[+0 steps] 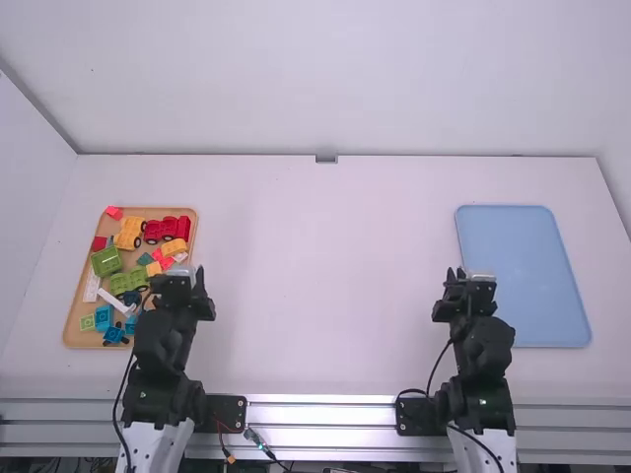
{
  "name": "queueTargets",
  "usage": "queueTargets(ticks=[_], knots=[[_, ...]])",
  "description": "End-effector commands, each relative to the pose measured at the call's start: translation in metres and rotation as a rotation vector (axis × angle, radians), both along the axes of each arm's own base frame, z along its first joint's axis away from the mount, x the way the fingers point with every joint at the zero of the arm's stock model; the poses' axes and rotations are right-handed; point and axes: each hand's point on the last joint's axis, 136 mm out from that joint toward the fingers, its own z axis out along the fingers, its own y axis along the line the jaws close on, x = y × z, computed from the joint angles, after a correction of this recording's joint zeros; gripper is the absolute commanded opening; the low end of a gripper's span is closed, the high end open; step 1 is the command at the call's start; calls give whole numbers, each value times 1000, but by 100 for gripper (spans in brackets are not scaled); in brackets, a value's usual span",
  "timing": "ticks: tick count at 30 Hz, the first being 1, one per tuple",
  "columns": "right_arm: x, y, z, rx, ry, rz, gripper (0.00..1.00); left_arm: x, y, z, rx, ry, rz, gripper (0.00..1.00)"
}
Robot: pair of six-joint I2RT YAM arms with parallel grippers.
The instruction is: Assemble lego blocks to make yellow taxi
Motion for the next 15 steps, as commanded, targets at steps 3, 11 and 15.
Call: queueTargets(ticks=[3, 11, 15], knots=[[5, 2, 28, -11, -7, 8, 21, 3, 8, 23, -2, 25, 39, 21], [22, 5, 46, -42, 64, 25, 36, 16, 10, 41, -10, 137, 48, 36], [34, 7, 56, -50, 99, 31, 44, 26, 14, 49, -10, 197, 65, 44]])
